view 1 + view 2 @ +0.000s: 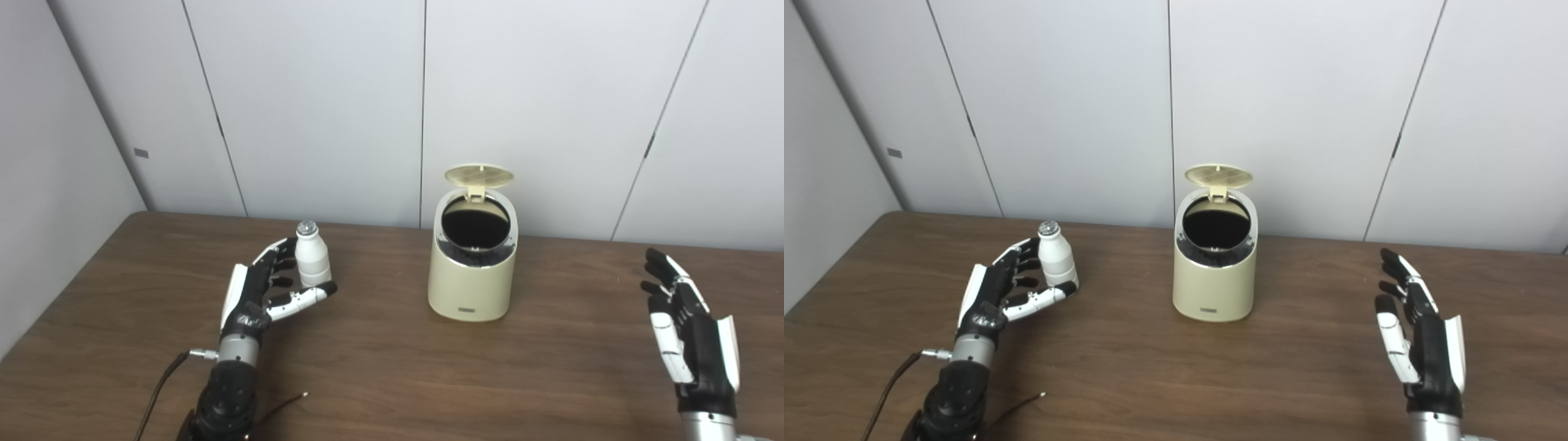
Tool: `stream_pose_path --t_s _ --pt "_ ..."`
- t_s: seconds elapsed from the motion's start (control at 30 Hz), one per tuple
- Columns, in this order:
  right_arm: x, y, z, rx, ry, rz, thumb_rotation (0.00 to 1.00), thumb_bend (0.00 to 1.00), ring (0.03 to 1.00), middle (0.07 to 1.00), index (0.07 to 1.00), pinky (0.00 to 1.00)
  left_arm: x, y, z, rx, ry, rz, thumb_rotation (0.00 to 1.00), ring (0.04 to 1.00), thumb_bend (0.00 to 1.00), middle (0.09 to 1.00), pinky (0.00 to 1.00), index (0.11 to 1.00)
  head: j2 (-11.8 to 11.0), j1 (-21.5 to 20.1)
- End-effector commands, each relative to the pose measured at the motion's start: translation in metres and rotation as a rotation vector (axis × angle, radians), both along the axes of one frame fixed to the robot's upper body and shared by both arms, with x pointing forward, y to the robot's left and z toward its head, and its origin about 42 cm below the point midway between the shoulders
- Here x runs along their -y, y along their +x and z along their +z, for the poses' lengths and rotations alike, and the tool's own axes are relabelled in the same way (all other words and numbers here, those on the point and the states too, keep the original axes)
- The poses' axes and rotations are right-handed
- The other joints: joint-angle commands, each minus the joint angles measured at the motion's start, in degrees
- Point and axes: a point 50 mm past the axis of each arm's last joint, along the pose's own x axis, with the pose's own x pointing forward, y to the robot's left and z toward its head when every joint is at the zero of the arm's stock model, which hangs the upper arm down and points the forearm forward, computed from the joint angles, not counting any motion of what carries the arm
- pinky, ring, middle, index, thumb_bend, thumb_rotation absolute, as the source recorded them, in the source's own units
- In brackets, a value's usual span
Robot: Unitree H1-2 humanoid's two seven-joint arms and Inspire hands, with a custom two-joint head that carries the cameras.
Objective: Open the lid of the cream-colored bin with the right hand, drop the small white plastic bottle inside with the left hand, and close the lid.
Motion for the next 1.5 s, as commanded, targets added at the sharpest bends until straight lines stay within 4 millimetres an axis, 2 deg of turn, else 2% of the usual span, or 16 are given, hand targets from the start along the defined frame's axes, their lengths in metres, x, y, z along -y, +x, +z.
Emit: stream_pose_path --t_s 0.0,0.5,0.73,0.9,1.13,1.47 --pt "0.005 -0.008 -0.01 -0.018 -0.024 -0.005 0.9 0.25 0.861 0.868 0.836 0.78 -0.001 0.013 0.022 0.065 0.042 0.006 0.31 0.795 1.0 0.815 0.68 0.843 0.1 0.0" --pt "0.007 -0.009 -0.009 -0.017 -0.037 -0.003 0.86 0.21 0.851 0.86 0.829 0.76 0.003 0.027 0.023 0.065 0.048 0.004 0.28 0.806 1.0 0.82 0.7 0.847 0.1 0.0" --pt "0.006 -0.011 -0.009 -0.02 -0.037 0.0 0.88 0.22 0.855 0.861 0.827 0.77 0.005 0.033 0.023 0.054 0.07 0.0 0.16 0.794 1.0 0.809 0.69 0.834 0.2 -0.1" --pt "0.005 -0.011 -0.009 -0.022 -0.033 -0.001 0.86 0.2 0.856 0.861 0.828 0.77 0.006 0.039 0.021 0.056 0.095 0.006 0.14 0.776 0.99 0.79 0.68 0.812 0.3 -0.4" --pt "0.005 -0.012 -0.009 -0.019 -0.017 -0.001 0.86 0.21 0.852 0.859 0.82 0.76 0.008 0.046 0.018 0.072 0.074 0.028 0.1 0.713 0.94 0.717 0.63 0.753 0.3 -0.4" --pt "0.004 -0.014 -0.008 -0.021 -0.027 0.005 0.86 0.21 0.852 0.856 0.817 0.76 0.008 0.049 0.017 0.077 0.055 0.041 0.08 0.669 0.89 0.683 0.58 0.706 0.4 -0.6"
